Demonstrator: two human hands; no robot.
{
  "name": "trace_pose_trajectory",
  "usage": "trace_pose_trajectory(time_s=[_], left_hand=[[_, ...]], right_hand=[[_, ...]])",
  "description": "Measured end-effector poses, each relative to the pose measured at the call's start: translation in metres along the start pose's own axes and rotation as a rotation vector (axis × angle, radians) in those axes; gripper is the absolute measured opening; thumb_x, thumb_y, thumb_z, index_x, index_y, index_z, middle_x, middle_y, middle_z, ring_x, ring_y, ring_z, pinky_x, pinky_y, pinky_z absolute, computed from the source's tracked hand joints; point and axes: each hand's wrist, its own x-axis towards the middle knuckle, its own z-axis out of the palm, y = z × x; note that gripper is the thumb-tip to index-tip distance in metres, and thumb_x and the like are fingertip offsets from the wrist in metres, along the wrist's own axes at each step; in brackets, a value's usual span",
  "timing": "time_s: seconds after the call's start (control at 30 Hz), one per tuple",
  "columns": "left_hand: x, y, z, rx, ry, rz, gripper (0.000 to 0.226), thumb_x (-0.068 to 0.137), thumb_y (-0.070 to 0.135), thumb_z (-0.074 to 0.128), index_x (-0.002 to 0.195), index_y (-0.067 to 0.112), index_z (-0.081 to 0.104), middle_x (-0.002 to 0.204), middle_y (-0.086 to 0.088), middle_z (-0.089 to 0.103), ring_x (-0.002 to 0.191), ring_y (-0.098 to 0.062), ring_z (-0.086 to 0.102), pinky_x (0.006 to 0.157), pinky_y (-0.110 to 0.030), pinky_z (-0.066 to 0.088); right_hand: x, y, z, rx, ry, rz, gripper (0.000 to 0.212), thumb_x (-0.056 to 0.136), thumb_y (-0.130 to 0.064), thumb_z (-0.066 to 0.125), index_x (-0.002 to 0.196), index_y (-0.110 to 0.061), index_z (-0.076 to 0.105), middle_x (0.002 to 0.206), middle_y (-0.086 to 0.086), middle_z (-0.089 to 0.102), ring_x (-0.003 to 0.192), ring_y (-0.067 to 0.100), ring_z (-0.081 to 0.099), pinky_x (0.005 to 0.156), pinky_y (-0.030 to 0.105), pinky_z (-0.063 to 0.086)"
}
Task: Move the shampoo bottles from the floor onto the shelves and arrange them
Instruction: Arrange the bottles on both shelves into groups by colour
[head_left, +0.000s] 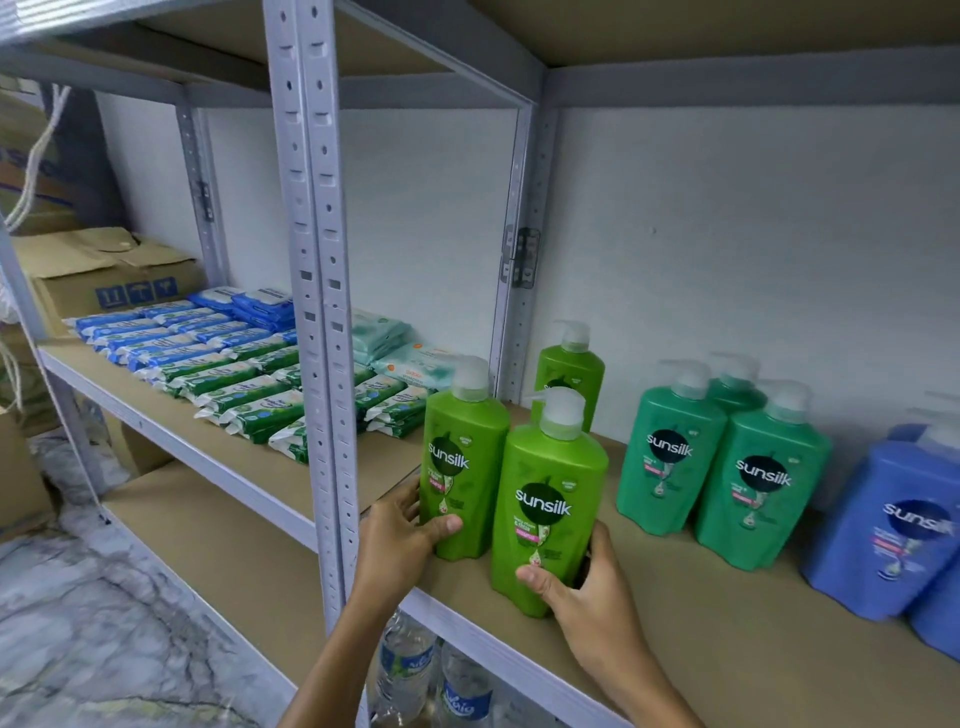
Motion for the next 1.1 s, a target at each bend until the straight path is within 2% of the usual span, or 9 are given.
trace_pose_trajectory(time_s=[0.07, 0.13, 0.23, 0.37, 0.43, 0.53, 0.8, 0.97, 1.1], left_hand=[[0.003, -0.001, 0.009, 0.0, 0.039, -0.003, 0.052, 0.072, -0.009, 0.075, 0.115, 0.015, 0.058, 0.086, 0.022, 0.069, 0.082, 0.018, 0.061, 0.069, -0.004, 0.048], [0.007, -0.003, 0.017, -0.009, 0.071, -0.016, 0.05, 0.072, -0.006, 0.076, 0.111, 0.021, 0.059, 0.095, 0.016, 0.068, 0.087, 0.011, 0.064, 0.072, -0.008, 0.05], [0.021, -0.007, 0.031, 0.001, 0.097, -0.058, 0.05, 0.072, 0.004, 0.079, 0.114, 0.024, 0.061, 0.105, 0.007, 0.069, 0.104, -0.008, 0.063, 0.087, -0.027, 0.052], [0.039, -0.001, 0.06, 0.034, 0.126, -0.019, 0.053, 0.073, 0.005, 0.078, 0.119, 0.024, 0.06, 0.105, 0.008, 0.066, 0.101, -0.007, 0.059, 0.079, -0.017, 0.046], [0.049, -0.002, 0.072, 0.052, 0.123, -0.001, 0.051, 0.074, 0.007, 0.078, 0.119, 0.024, 0.06, 0.105, 0.009, 0.067, 0.097, -0.004, 0.06, 0.076, -0.014, 0.047], [0.065, -0.008, 0.083, 0.093, 0.11, 0.009, 0.049, 0.073, 0.011, 0.079, 0.116, 0.026, 0.062, 0.106, 0.006, 0.071, 0.1, -0.006, 0.064, 0.089, -0.034, 0.054], [0.096, -0.019, 0.095, 0.085, 0.052, -0.005, 0.05, 0.077, 0.014, 0.077, 0.123, 0.022, 0.059, 0.113, 0.006, 0.068, 0.103, -0.006, 0.063, 0.095, -0.04, 0.051], [0.104, -0.019, 0.098, 0.046, 0.049, -0.002, 0.058, 0.077, 0.01, 0.076, 0.13, 0.017, 0.054, 0.117, 0.001, 0.065, 0.109, -0.012, 0.059, 0.096, -0.037, 0.049], [0.105, -0.021, 0.098, 0.036, 0.046, -0.008, 0.059, 0.077, 0.009, 0.077, 0.13, 0.02, 0.054, 0.113, 0.005, 0.066, 0.11, -0.011, 0.059, 0.097, -0.038, 0.05]], right_hand=[[0.001, 0.006, -0.012, -0.003, 0.033, -0.01, 0.063, 0.067, -0.02, 0.086, 0.116, -0.038, 0.05, 0.11, -0.013, 0.067, 0.101, 0.0, 0.063, 0.084, 0.023, 0.052], [0.001, 0.012, -0.03, -0.011, 0.059, 0.002, 0.067, 0.071, -0.015, 0.083, 0.122, -0.041, 0.046, 0.117, -0.016, 0.064, 0.107, -0.001, 0.06, 0.09, 0.025, 0.049], [0.001, 0.023, -0.061, -0.025, 0.089, 0.033, 0.071, 0.073, -0.029, 0.082, 0.131, -0.039, 0.043, 0.123, -0.017, 0.062, 0.114, 0.003, 0.058, 0.096, 0.029, 0.048], [0.005, 0.031, -0.088, -0.032, 0.162, 0.044, 0.081, 0.062, -0.048, 0.075, 0.132, -0.025, 0.044, 0.122, -0.009, 0.064, 0.112, 0.006, 0.06, 0.093, 0.017, 0.046], [0.007, 0.035, -0.092, -0.036, 0.176, 0.032, 0.078, 0.066, -0.041, 0.077, 0.133, -0.021, 0.044, 0.123, -0.008, 0.063, 0.112, 0.004, 0.059, 0.092, 0.013, 0.045], [0.007, 0.041, -0.091, -0.019, 0.173, 0.021, 0.069, 0.078, -0.016, 0.078, 0.136, -0.023, 0.042, 0.124, -0.01, 0.063, 0.112, 0.002, 0.059, 0.095, 0.017, 0.045], [0.008, 0.049, -0.091, 0.019, 0.172, 0.012, 0.073, 0.078, -0.025, 0.077, 0.139, -0.032, 0.038, 0.12, -0.024, 0.063, 0.11, 0.0, 0.061, 0.089, 0.015, 0.048], [0.009, 0.048, -0.092, 0.024, 0.19, 0.008, 0.071, 0.079, -0.011, 0.075, 0.129, -0.045, 0.037, 0.113, -0.035, 0.061, 0.102, -0.01, 0.06, 0.078, 0.004, 0.045], [0.01, 0.051, -0.092, 0.02, 0.194, 0.006, 0.072, 0.078, -0.013, 0.076, 0.128, -0.048, 0.037, 0.113, -0.033, 0.062, 0.103, -0.009, 0.06, 0.078, 0.004, 0.045]])
